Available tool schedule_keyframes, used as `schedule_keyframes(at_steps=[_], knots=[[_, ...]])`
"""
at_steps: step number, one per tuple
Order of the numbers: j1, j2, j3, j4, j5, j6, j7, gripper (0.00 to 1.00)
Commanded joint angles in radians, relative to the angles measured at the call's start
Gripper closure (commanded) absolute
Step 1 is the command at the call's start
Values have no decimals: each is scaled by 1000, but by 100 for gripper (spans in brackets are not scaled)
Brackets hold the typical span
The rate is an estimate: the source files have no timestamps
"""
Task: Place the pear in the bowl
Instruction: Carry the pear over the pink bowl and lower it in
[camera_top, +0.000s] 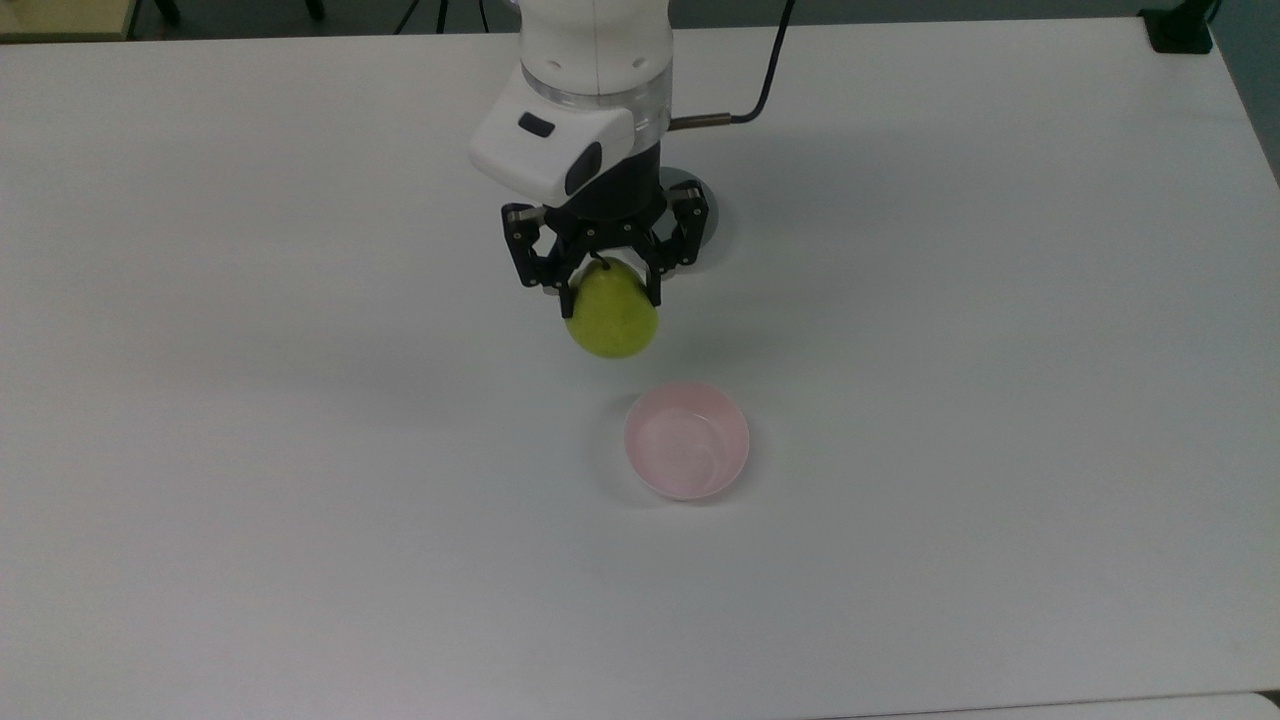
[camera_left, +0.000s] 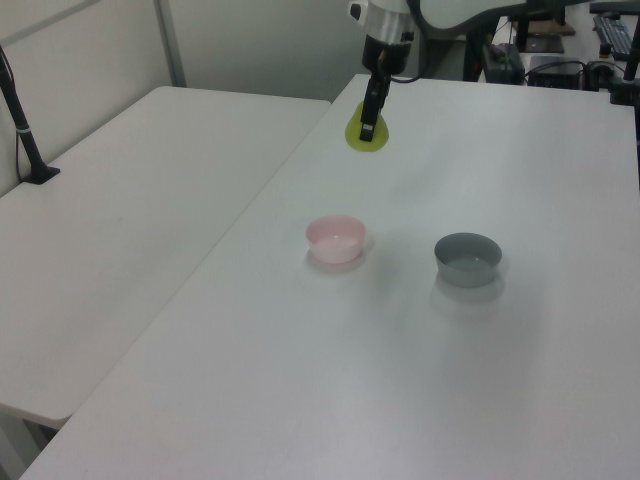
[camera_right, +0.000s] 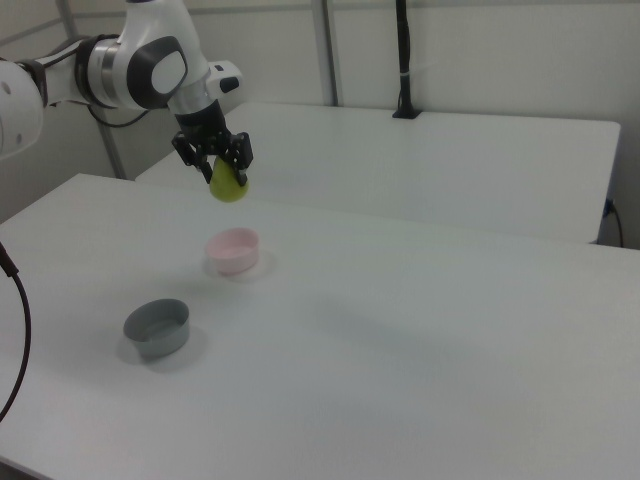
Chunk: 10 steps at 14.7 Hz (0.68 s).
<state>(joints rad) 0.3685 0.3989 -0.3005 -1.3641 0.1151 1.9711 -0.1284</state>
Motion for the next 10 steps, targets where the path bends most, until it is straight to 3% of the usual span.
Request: schedule_keyframes(at_steps=[1,10], knots=[[23,50,-14,26,21,53,32,62],[98,241,-17,26,9,210,121,62]])
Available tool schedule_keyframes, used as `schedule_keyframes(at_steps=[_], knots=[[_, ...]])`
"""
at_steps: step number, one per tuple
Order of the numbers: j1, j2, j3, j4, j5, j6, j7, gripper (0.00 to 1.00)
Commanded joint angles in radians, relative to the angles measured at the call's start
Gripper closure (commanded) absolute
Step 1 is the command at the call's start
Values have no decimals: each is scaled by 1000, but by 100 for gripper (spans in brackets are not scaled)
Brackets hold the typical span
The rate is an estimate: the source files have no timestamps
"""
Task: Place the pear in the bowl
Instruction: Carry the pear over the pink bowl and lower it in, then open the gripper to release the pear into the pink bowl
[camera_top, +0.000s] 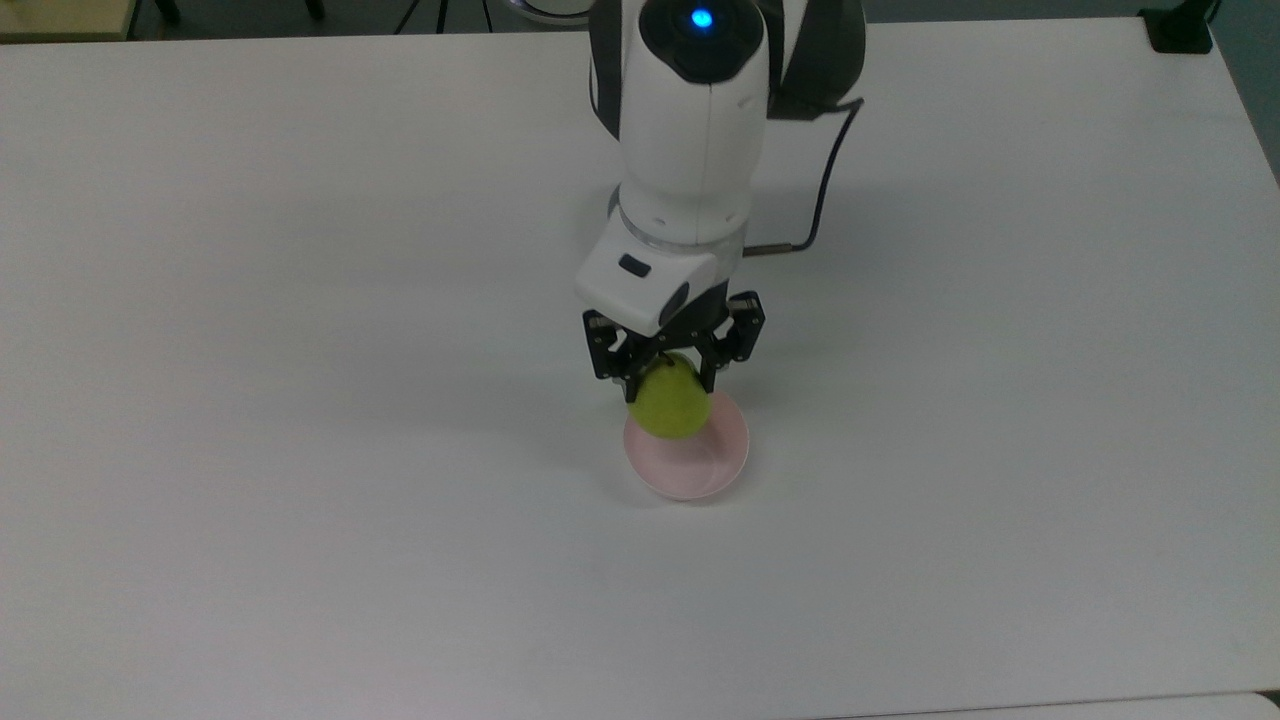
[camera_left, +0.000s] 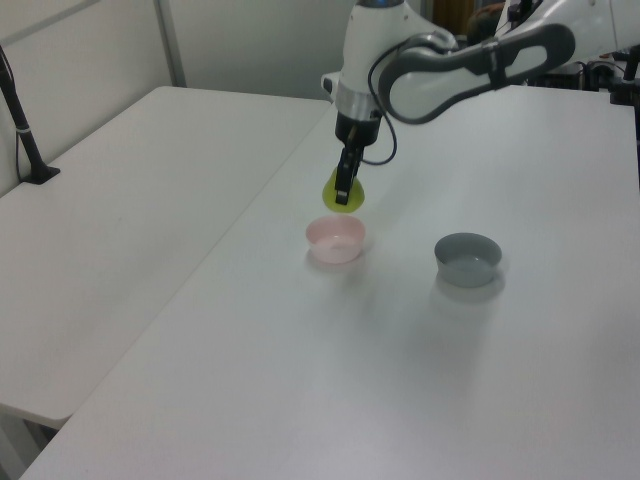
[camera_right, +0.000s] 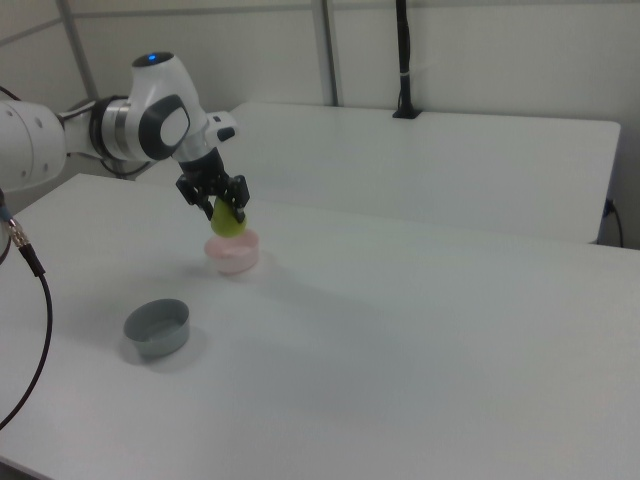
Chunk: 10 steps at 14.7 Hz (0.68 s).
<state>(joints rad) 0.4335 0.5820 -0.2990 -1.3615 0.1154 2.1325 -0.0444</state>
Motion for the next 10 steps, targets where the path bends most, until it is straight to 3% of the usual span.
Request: schedule_keyframes(at_steps=[1,7,8,10], knots=[[37,64,-19,24,9,53,37,62],[37,102,-19,24,9,96,57,57],[37,104,-19,24,9,98,57,46],[37,110,-19,24,9,98,57,0]])
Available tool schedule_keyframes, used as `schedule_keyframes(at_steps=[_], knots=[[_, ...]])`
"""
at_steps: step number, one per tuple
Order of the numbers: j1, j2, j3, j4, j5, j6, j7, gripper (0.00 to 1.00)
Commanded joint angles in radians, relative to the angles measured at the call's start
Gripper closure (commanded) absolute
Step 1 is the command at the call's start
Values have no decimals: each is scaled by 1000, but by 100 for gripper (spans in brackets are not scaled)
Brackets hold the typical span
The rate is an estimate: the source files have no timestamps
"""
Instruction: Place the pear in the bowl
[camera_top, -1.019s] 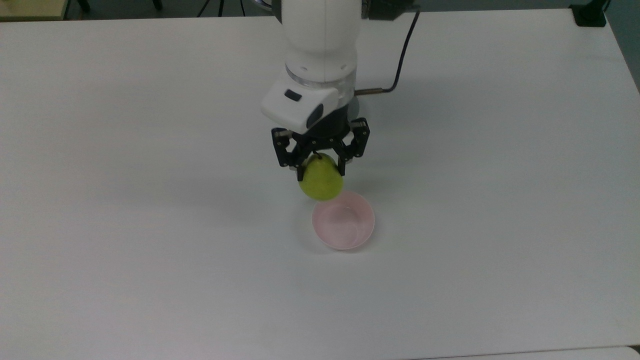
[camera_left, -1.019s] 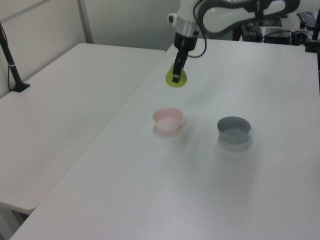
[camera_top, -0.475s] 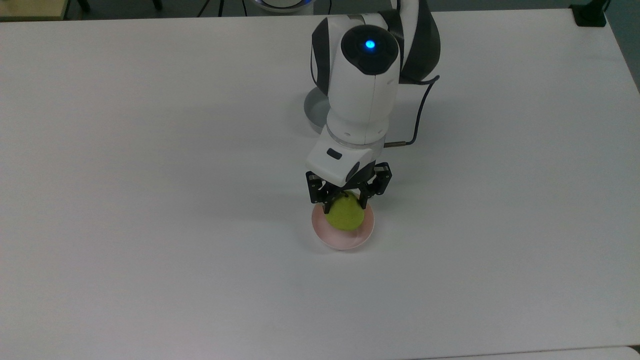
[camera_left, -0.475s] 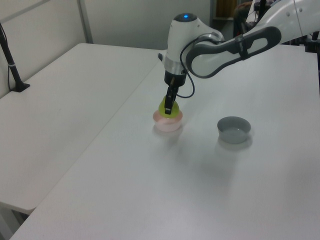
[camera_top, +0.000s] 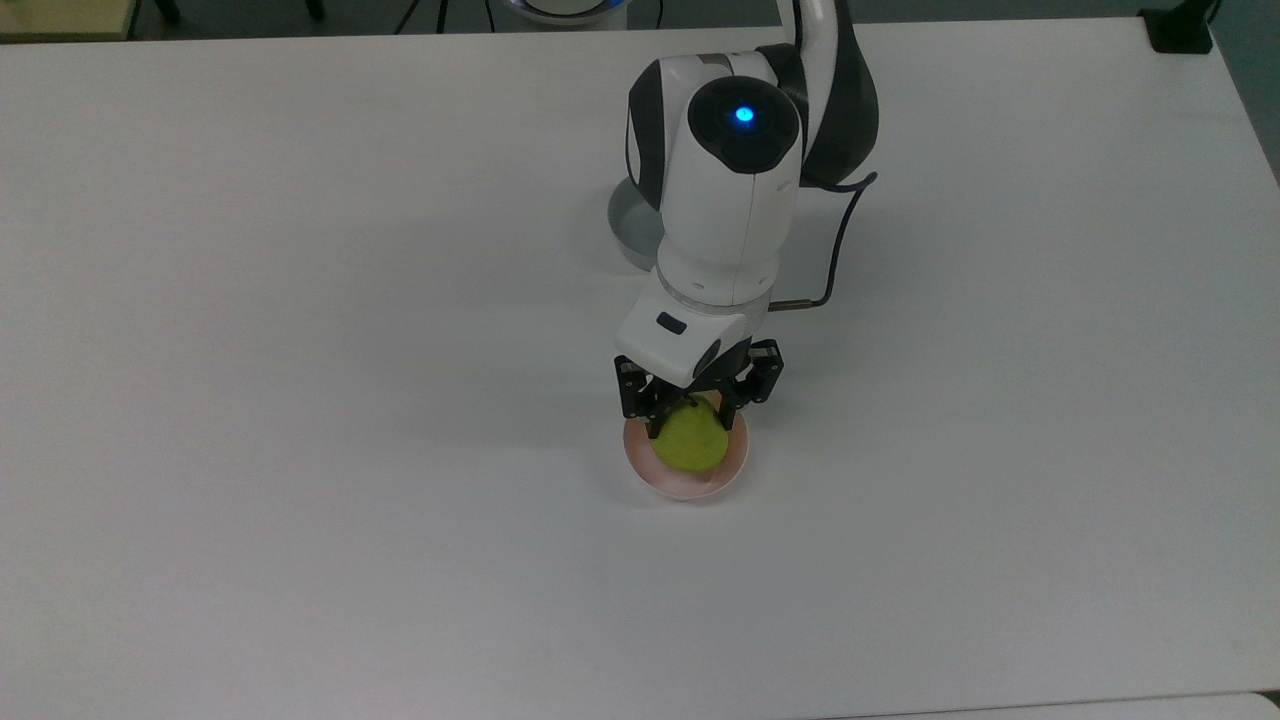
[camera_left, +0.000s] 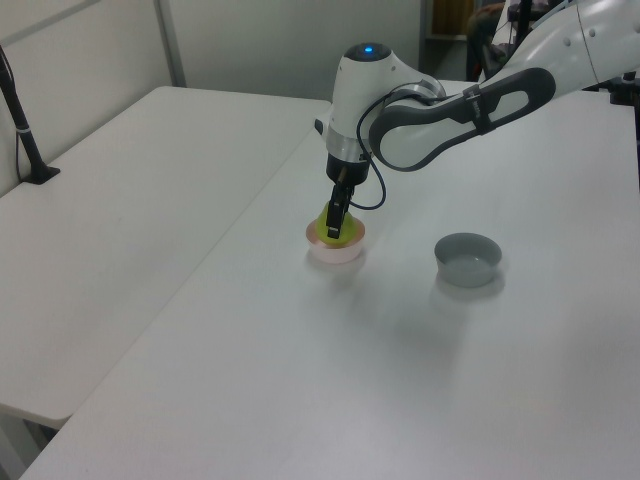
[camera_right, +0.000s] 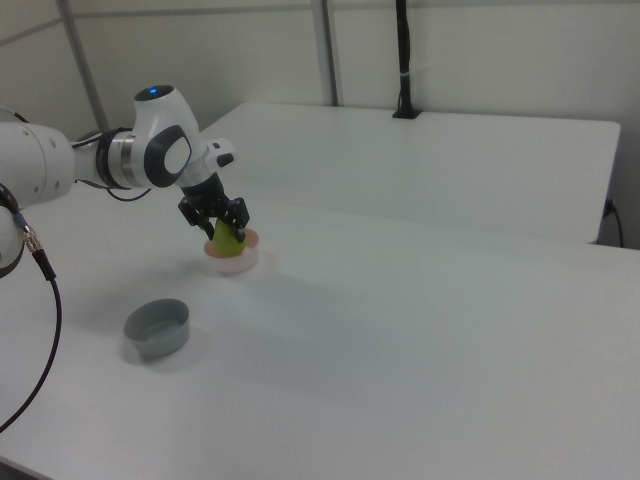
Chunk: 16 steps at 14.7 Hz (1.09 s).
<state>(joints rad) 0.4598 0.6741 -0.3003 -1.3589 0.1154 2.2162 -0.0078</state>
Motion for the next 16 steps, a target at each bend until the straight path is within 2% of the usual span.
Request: schedule_keyframes(at_steps=[1,4,7,10,14,16], knots=[[13,16,-19,21,7,13,22,0],[10,7,-25,21,6,10,40,0],[-1,-63,-25,12,6,-6,40,0],[-22,-128,-23,6,7,-97,40,0],[-114,-261,-4,-12,10,-248,40,0],[-192,-330,44,-14,6,-350,41,0]])
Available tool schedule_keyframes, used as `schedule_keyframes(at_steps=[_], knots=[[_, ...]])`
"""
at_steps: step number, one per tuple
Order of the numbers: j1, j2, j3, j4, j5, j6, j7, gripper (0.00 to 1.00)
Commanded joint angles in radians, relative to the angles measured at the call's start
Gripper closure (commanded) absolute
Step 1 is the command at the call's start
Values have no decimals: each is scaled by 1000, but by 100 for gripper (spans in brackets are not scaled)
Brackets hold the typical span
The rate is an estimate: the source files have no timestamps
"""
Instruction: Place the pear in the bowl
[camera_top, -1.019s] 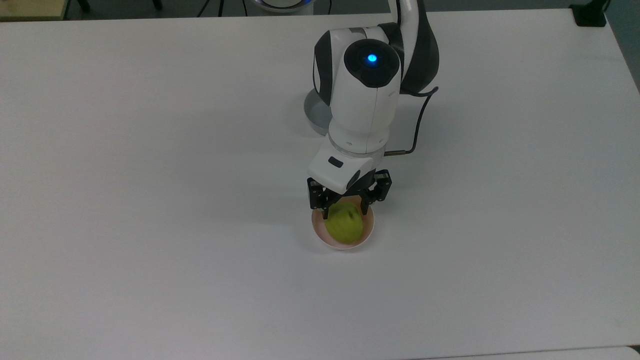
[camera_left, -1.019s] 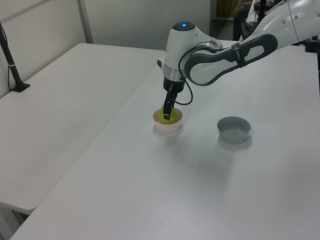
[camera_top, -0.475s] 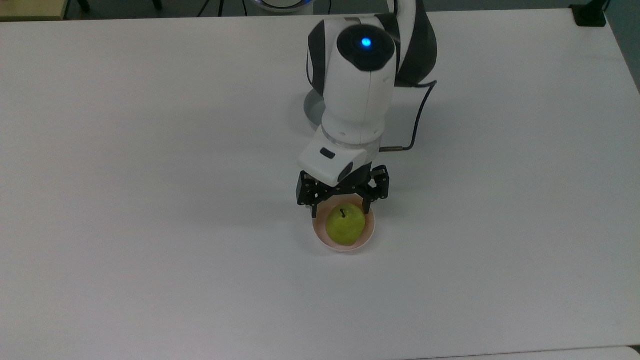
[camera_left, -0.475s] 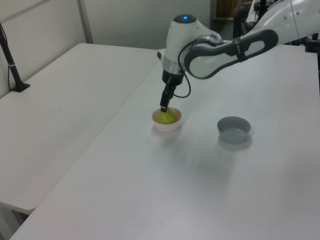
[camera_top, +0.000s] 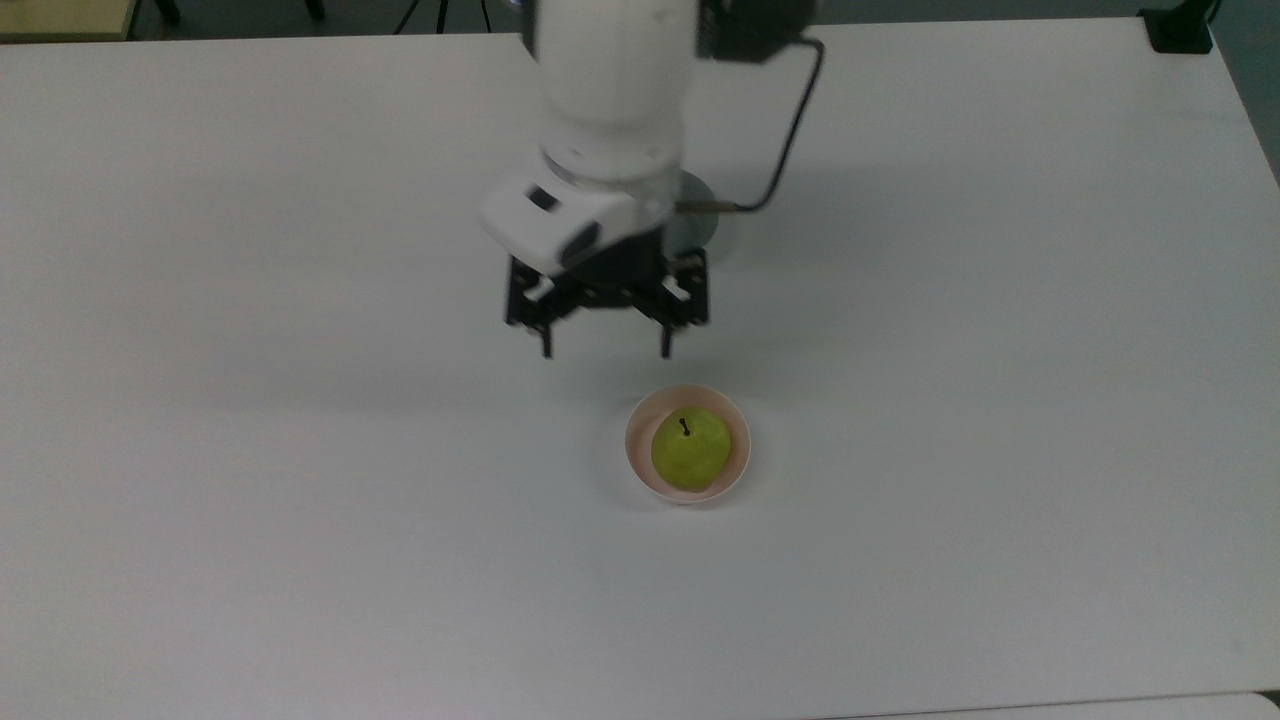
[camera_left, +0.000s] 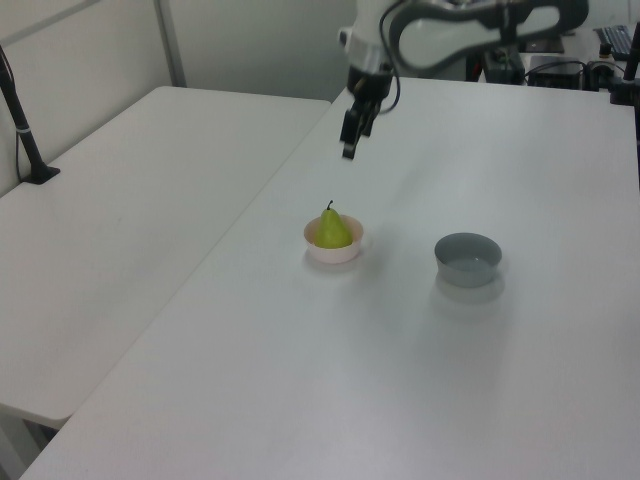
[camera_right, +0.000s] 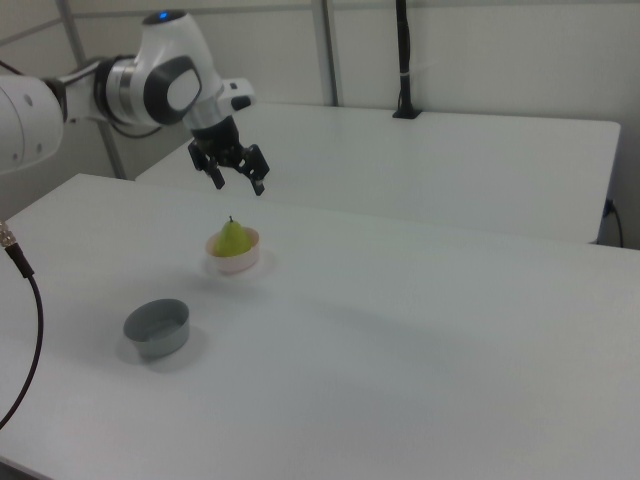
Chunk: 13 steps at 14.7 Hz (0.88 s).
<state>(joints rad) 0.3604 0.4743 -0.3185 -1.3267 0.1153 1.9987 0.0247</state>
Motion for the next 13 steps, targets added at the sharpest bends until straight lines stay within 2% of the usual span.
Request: schedule_keyframes(at_steps=[1,2,5,8,10,13], knots=[[-130,-163,79,-54,4,-179,8,0],[-165,-195,91,-77,-8,-211,8,0],[-296,-311,171,-195,-75,-224,6,0],[-362,-367,197,-258,-77,-224,-9,0],[-367,-416,200,-308,-77,-229,-25,0],[-363,-418,199,-309,-77,-274,-23,0]])
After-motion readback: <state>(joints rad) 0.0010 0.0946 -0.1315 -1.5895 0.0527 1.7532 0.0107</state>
